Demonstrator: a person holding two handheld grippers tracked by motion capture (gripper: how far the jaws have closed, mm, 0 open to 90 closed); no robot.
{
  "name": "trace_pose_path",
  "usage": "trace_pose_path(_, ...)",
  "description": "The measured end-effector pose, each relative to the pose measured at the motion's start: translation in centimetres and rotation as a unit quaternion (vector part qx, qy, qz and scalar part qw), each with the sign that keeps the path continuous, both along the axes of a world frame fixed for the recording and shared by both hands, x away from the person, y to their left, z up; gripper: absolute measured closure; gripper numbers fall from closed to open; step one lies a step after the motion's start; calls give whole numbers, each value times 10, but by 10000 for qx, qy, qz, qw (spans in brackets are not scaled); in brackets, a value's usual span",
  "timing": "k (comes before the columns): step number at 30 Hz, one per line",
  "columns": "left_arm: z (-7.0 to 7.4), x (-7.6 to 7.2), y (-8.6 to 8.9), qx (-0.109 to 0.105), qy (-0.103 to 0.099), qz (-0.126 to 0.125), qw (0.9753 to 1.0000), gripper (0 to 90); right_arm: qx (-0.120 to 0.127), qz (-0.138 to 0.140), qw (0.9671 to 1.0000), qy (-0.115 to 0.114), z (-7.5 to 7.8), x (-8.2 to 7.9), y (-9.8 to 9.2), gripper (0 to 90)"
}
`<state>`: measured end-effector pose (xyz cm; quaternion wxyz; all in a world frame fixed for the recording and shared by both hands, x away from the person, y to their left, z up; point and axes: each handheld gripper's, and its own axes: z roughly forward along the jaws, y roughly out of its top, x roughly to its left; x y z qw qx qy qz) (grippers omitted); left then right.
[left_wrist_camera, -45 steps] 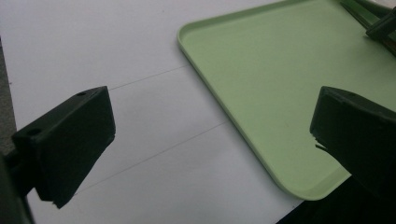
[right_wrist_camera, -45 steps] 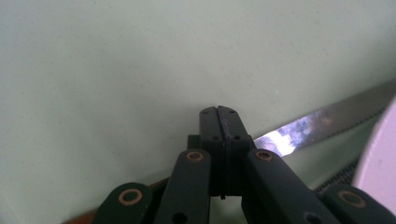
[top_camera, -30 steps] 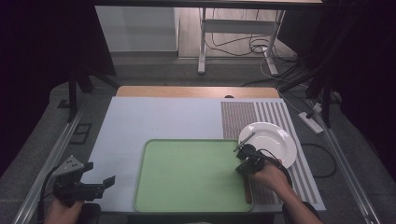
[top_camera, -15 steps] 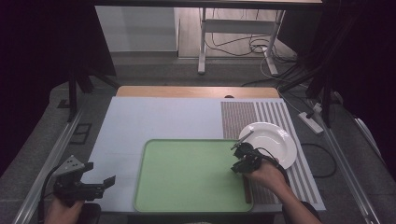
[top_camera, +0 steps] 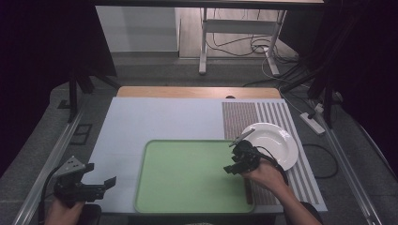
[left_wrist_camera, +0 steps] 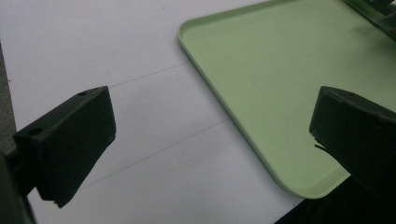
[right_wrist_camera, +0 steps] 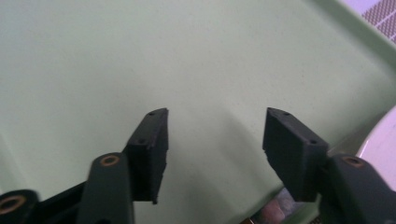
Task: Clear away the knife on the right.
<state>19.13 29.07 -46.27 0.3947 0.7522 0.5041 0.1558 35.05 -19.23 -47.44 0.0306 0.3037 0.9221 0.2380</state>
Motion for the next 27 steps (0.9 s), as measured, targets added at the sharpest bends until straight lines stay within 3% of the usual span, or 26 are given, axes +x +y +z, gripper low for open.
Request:
trace_pose_path(7,0,0,-1,42,11,-22,10000,3,60,10,9998,-181,4,-3,-1,278)
trace_pose_path(16,0,1,-1,18,39,-28,10000,3,379,-146,9988,-290,9,-5,-9,118)
trace_pose_path(27,0,1,-1,15,37,-35,10000,3,515,-220,9973,-474,11,-8,-14,21)
